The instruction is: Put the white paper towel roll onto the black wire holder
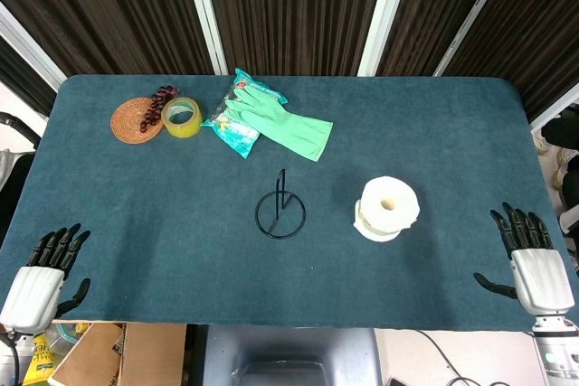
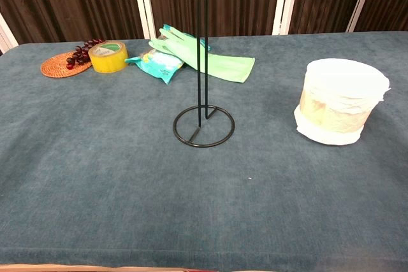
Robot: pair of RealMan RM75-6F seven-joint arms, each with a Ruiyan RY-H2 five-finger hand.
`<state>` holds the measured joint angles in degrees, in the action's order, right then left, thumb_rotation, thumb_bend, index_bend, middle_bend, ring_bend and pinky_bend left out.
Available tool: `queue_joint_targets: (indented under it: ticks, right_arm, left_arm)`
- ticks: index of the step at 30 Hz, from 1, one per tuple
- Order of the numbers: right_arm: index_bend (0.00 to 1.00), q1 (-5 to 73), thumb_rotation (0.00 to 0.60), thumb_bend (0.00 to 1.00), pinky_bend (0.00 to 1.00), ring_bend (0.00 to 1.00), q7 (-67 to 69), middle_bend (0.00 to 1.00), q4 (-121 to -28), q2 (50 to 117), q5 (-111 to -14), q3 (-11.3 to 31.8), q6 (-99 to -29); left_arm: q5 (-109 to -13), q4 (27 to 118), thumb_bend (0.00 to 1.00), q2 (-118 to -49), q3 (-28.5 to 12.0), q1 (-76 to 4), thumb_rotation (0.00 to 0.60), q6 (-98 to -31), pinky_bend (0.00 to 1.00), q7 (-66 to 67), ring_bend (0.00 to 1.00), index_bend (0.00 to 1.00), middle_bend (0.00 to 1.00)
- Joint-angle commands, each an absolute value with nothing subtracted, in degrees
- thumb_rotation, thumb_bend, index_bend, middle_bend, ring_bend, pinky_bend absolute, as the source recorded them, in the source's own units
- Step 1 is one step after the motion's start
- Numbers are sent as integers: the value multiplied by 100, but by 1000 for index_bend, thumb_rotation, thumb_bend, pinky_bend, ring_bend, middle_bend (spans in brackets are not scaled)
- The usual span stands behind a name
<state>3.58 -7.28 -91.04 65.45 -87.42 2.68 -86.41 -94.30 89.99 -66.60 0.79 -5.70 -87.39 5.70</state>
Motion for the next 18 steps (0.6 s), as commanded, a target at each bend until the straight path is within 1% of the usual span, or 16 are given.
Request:
queue_joint_targets:
  ticks: [1,5,8,13,18]
  right_arm:
    - [0,337,600,125,0,0,-709,0,-9089,6541,-8780,258,-8686]
    - [0,343,600,125,0,0,-530,0,-8993,6556,-8963,251,-8800]
    - [0,436,600,125,0,0,-540,0,-8867,6658,-8928,352,-8753]
    - [0,907,600,125,0,0,-728,0,-8904,6715,-8626,661,-8139]
    - [0,1467,600,122,0,0,-667,0,-9053,6694,-8688,938,-7671]
  left_arm:
    - [-9439,9012,426,-6689,62,-629,600,-8666,90,610,4,0,0]
    - [-9366,8980,426,-6722,13,-723,600,-8522,90,618,4,0,0]
    - [-9349,8981,425,-6696,14,-723,600,-8522,91,614,4,0,0]
    - [-9248,8987,423,-6651,-49,-730,600,-8541,92,477,9,0,0]
    - [-9164,8981,423,-6600,-66,-708,600,-8558,92,360,9,0,0]
